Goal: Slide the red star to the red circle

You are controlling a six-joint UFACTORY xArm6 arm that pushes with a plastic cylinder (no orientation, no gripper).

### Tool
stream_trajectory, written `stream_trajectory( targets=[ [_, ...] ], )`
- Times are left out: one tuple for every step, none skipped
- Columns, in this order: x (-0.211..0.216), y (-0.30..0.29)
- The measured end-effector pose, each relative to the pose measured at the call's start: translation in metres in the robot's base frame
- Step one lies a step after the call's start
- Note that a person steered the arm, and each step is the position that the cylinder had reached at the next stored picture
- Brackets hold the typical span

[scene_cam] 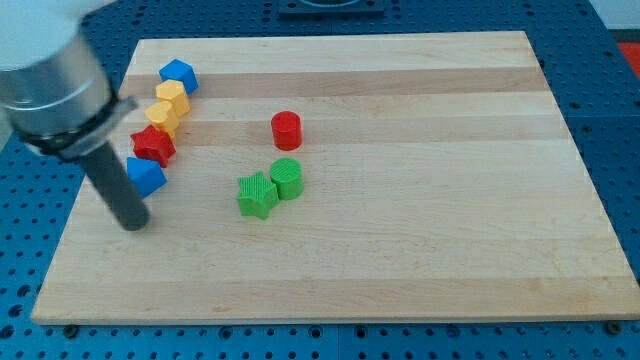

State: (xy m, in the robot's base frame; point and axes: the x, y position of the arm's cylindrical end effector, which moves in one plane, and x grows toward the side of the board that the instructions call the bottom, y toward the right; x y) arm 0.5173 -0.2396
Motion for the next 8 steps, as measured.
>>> stream_trajectory(
  targets=[
    [-0.010,-0.044],
    [-0.041,-0.059],
    [-0.070,-0.052],
    [-0.088,-0.024],
    [-0.098,0.006],
    [-0.108,0.036],
    [-0.116,0.060],
    [-0.116,0.089]
  ],
)
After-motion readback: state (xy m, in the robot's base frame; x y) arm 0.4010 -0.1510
